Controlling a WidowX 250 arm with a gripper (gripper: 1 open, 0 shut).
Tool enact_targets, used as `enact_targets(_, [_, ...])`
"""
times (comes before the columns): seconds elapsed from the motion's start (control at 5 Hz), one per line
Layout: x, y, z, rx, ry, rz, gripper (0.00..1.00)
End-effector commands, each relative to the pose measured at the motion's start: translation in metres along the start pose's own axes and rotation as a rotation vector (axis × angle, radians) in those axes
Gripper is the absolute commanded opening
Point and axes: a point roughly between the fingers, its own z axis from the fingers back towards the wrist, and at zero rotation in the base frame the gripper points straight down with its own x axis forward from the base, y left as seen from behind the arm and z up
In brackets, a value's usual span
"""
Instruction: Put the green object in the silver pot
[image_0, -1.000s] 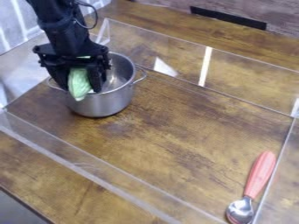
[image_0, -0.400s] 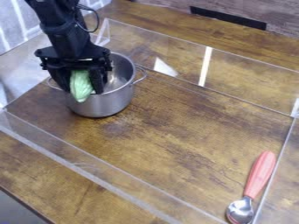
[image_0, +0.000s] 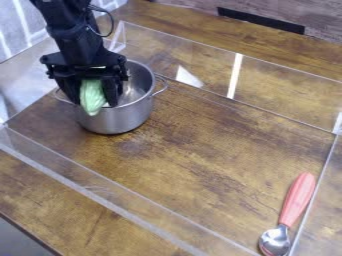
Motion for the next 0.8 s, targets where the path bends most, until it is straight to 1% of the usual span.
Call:
enact_targets(0.0, [0.016,0.002,0.012,0.004,-0.059,0.000,0.00])
enact_targets(0.2, [0.020,-0.002,0.020,0.001,-0.059,-0.014,1.00])
enact_targets(0.4, [0.027,-0.015,0.038,-0.007,-0.074,-0.045,1.00])
enact_targets(0.6, [0.032,-0.039,0.052,-0.017,-0.079,-0.093,1.00])
